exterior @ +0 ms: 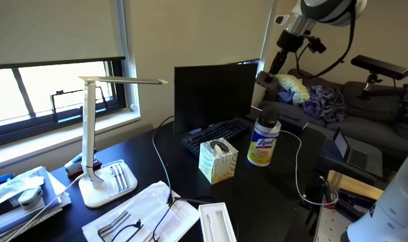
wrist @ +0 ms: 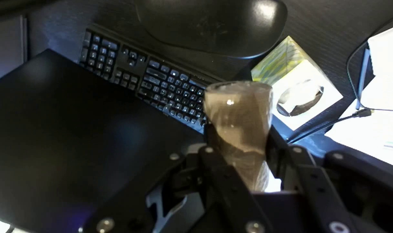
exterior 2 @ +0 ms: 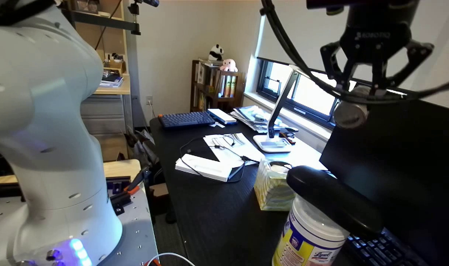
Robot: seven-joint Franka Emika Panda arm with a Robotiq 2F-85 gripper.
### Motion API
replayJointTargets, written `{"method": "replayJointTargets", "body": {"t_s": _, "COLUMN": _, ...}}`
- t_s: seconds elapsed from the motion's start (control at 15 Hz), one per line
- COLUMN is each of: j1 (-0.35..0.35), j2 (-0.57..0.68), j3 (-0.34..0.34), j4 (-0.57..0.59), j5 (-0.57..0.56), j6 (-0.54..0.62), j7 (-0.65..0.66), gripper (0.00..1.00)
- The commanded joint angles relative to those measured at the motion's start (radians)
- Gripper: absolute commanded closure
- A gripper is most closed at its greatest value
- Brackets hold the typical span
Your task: Pick the object next to the bottle and place it on top of the tissue box
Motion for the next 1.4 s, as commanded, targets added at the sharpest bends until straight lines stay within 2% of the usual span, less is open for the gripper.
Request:
{"method": "replayJointTargets", "body": {"t_s": 0.0, "j1": 0.083, "j2": -0.112, "j3": 0.073, "j4": -0.047, "j5": -0.155, "j6": -0.058, "j7": 0.083, "gripper": 0.88}}
{"method": "replayJointTargets", "body": {"t_s": 0.13, "j1": 0.145, "j2": -0.145, "j3": 0.086, "j4": -0.082, "j5": -0.175, "j6": -0.05, "j7": 0.099, "gripper": 0.88}}
{"method": "replayJointTargets", "body": {"t_s": 0.27, "j1": 0.21, "j2": -0.168, "j3": 0.072, "j4": -0.13, "j5": -0.139, "j6": 0.001, "j7": 0.102, "gripper": 0.88}}
{"method": "replayJointTargets", "body": {"t_s": 0.4, "j1": 0.247, "j2": -0.18, "j3": 0.067, "j4": -0.177, "j5": -0.141, "j6": 0.054, "j7": 0.109, "gripper": 0.88}}
{"method": "replayJointTargets", "body": {"t_s": 0.6, "j1": 0.281, "j2": -0.177, "j3": 0.044, "j4": -0.245, "j5": -0.139, "j6": 0.201, "j7": 0.108, "gripper": 0.88}}
{"method": "replayJointTargets", "body": {"t_s": 0.73, "j1": 0.295, "j2": -0.157, "j3": -0.009, "j4": -0.251, "j5": -0.12, "j6": 0.244, "j7": 0.072, "gripper": 0.88}}
{"method": "replayJointTargets", "body": {"t_s": 0.8, "j1": 0.29, "j2": -0.16, "j3": 0.024, "j4": -0.237, "j5": -0.146, "j6": 0.197, "j7": 0.106, "gripper": 0.63}}
{"method": "replayJointTargets", "body": {"t_s": 1.0, "j1": 0.291, "j2": -0.159, "j3": -0.011, "j4": -0.246, "j5": -0.14, "j6": 0.214, "j7": 0.099, "gripper": 0.63}}
{"method": "replayJointTargets", "body": {"t_s": 1.07, "j1": 0.291, "j2": -0.159, "j3": -0.012, "j4": -0.246, "j5": -0.14, "j6": 0.215, "j7": 0.099, "gripper": 0.88}}
{"method": "replayJointTargets", "body": {"t_s": 1.2, "j1": 0.289, "j2": -0.133, "j3": -0.009, "j4": -0.244, "j5": -0.13, "j6": 0.203, "j7": 0.128, "gripper": 0.88}}
{"method": "replayJointTargets", "body": {"t_s": 1.33, "j1": 0.298, "j2": -0.098, "j3": -0.005, "j4": -0.256, "j5": -0.122, "j6": 0.247, "j7": 0.15, "gripper": 0.88}}
